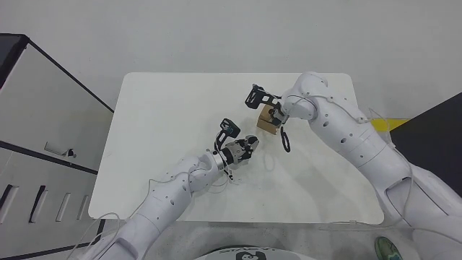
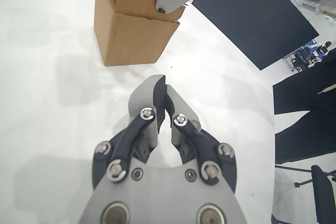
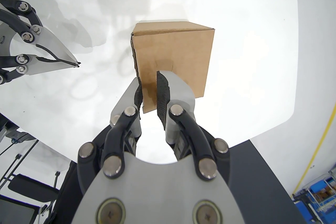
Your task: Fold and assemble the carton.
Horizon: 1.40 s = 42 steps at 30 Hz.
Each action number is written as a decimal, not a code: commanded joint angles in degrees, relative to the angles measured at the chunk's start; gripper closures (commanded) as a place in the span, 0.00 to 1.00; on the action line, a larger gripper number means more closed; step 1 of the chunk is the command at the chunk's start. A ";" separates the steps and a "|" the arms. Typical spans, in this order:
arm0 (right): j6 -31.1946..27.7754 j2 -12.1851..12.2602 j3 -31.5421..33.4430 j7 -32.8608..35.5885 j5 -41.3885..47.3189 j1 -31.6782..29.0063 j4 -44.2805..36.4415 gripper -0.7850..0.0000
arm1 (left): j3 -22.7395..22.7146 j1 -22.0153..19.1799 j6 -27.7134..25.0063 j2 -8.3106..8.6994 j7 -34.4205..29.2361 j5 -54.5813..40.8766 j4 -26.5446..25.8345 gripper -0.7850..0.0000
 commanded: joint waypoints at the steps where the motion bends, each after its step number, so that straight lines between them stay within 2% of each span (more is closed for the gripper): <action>1: -0.19 -0.05 0.03 -0.02 0.13 -0.05 0.15 0.85 | 0.00 0.00 0.00 0.00 0.00 0.00 0.00 1.00; 4: -0.34 -0.14 0.12 -0.08 0.47 -0.10 0.32 0.84 | 0.00 0.00 0.00 0.00 0.00 0.00 0.00 1.00; 9: -0.25 -0.31 0.00 -0.05 0.23 -0.19 0.62 0.89 | 0.00 0.00 0.00 0.00 0.00 0.00 0.00 1.00; 13: -0.37 -0.46 -0.07 0.01 0.35 -0.25 0.90 0.89 | 0.00 0.00 0.00 0.00 0.00 0.00 0.00 1.00; 30: -0.99 0.02 4.08 -0.65 6.97 -0.72 2.57 0.75 | 0.00 0.00 0.00 0.00 0.00 0.00 0.00 1.00; 32: -0.55 0.15 4.97 -1.44 8.29 -1.03 2.62 0.79 | 0.00 0.00 0.00 0.00 0.00 0.00 0.00 1.00; 35: -0.04 0.44 6.88 -2.51 11.31 -1.40 3.23 1.00 | 0.00 0.00 0.00 0.00 0.00 0.00 0.00 1.00; 42: 0.42 0.94 10.14 -3.97 17.43 -2.14 5.96 1.00 | 0.00 0.00 0.00 0.00 0.00 0.00 0.00 1.00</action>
